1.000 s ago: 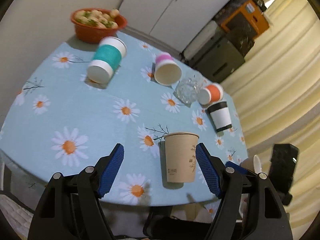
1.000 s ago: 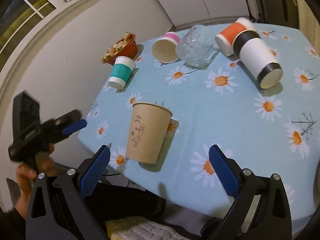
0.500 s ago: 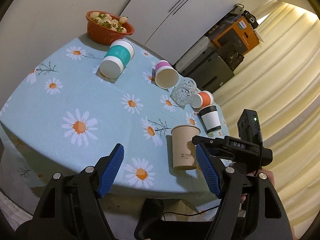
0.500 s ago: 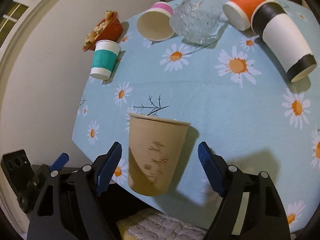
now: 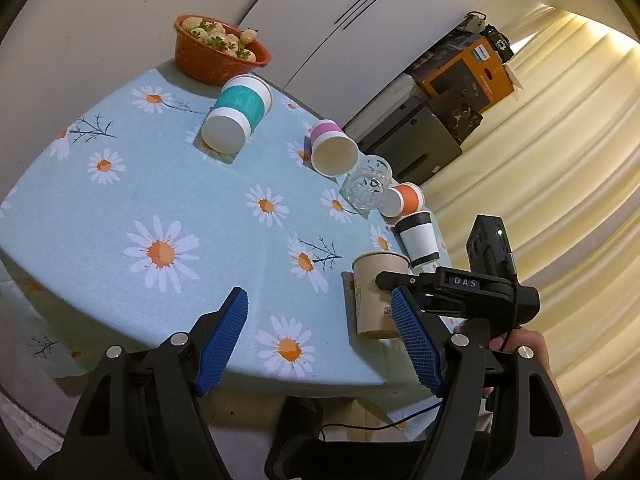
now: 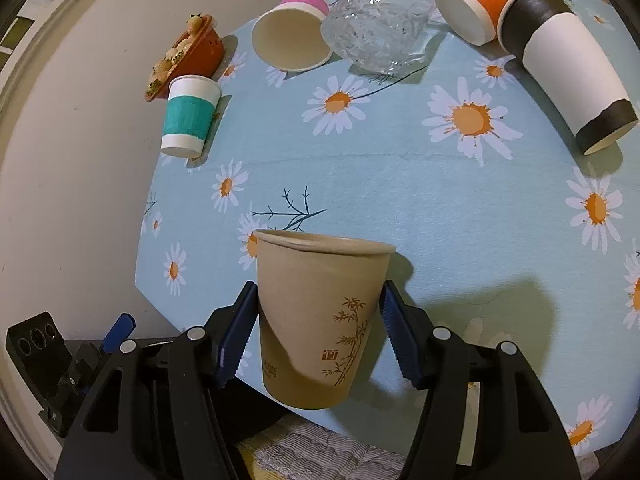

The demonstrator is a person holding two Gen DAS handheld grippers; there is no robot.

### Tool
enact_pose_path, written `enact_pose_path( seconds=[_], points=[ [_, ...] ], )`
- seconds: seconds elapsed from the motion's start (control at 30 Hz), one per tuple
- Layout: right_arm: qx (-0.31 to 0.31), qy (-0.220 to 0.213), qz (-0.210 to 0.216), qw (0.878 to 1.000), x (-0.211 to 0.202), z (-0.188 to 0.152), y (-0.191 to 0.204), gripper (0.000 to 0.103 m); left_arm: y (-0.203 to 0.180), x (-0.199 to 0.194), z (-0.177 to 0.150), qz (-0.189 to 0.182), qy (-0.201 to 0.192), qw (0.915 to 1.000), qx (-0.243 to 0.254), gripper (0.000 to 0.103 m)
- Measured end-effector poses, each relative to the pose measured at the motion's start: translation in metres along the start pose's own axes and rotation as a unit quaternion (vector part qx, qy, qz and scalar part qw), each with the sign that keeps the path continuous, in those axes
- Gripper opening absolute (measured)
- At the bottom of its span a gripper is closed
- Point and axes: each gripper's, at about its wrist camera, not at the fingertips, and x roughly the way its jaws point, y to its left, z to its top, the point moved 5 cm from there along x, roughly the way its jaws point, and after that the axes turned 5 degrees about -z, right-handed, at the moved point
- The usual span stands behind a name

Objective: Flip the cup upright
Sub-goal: 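Grasp the tan cup with the right gripper while the left gripper releases it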

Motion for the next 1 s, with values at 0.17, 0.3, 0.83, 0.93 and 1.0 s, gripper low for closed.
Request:
enact_pose_path(
  seconds=[0.17, 0.3, 0.83, 0.93, 1.0],
  points=[
    [-0.007, -0.049, -0.005, 0.999, -0.025, -0.005, 0.005, 0.062, 0.0, -0.003, 0.002, -0.01, -0.005, 0.9999, 0.0, 0.072],
    [-0.04, -0.104, -0.029, 0.993, -0.046, -0.018, 0.016, 0.062, -0.001, -0.003, 0.001, -0.013, -0.004, 0.9999, 0.003, 0.072],
    [-0.121, -0.349, -0.085, 0.925, -0.091, -0.068, 0.062, 0.062, 0.0, -0.012, 0.002, -0.021, -0.022, 0.9995, 0.004, 0.072],
    [-0.113, -0.39, -0.093, 0.909, -0.089, -0.074, 0.061, 0.062, 0.001, -0.015, 0.003, -0.024, -0.029, 0.9993, 0.001, 0.072],
    [-0.101, -0.432, -0.107, 0.889, -0.088, -0.081, 0.06, 0.062, 0.001, -0.018, 0.004, -0.025, -0.036, 0.999, 0.0, 0.072]
  ],
)
